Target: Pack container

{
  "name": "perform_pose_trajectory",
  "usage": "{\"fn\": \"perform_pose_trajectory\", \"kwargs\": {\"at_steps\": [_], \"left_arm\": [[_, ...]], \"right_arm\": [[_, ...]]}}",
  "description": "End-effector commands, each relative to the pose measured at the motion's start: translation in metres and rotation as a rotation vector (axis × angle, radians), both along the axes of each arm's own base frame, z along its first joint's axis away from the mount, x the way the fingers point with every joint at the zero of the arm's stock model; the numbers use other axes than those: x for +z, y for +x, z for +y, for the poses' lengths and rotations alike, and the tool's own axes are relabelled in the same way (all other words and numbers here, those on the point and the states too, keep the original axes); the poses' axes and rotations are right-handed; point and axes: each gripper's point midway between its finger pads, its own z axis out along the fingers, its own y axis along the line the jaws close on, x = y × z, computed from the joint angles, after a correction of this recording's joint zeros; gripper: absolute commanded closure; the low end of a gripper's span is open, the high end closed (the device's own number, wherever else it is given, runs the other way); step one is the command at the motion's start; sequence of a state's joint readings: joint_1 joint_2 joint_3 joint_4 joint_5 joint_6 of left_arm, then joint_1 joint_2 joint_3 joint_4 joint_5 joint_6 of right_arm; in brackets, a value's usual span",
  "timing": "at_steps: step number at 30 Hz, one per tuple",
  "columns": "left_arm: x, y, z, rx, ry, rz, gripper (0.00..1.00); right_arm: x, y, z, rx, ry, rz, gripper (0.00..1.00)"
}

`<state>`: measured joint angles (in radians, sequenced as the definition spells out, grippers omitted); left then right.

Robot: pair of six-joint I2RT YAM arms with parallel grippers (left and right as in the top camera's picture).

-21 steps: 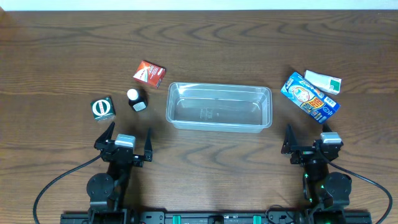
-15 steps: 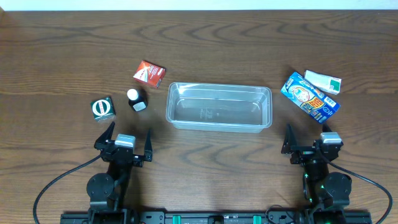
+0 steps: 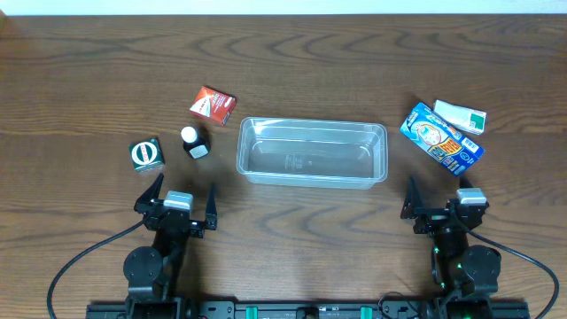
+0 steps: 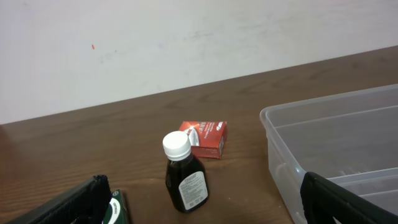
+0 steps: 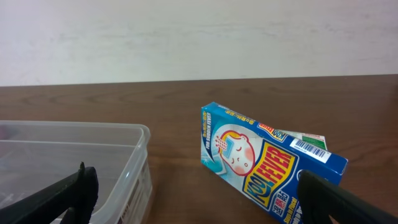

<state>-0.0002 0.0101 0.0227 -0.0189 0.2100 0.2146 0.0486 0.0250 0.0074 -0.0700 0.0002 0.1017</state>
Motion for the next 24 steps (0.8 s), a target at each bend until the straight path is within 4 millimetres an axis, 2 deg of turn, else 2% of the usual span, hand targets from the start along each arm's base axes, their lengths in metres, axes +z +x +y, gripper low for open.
{"fn": "perform_pose_trajectory", "kwargs": {"at_steps": [1, 8, 10, 13, 16, 24], "left_arm": [[-0.016, -0.001, -0.002, -0.011, 0.011, 0.043, 0.02], [-0.016, -0.001, -0.002, -0.011, 0.011, 0.044, 0.02], [-0.016, -0.001, -0.002, -0.011, 0.011, 0.044, 0.02], [-0.016, -0.001, -0.002, -0.011, 0.011, 0.043, 0.02], [-0.016, -0.001, -0.002, -0.011, 0.011, 0.043, 0.02], [-0.016, -0.001, -0.002, -0.011, 0.011, 0.043, 0.02]], "right_arm": [[0.000, 0.000, -0.004, -0.018, -0.007, -0.001, 0.01], [0.000, 0.000, -0.004, -0.018, -0.007, -0.001, 0.01], [0.001, 0.000, -0.010, -0.052, -0.020, -0.007, 0.01], [0.019, 0.001, -0.013, -0.074, -0.015, -0.082, 0.01], [0.023, 0.001, -0.013, -0.072, -0.011, -0.094, 0.01], [0.019, 0.000, 0.003, 0.023, 0.004, -0.081, 0.01]]}}
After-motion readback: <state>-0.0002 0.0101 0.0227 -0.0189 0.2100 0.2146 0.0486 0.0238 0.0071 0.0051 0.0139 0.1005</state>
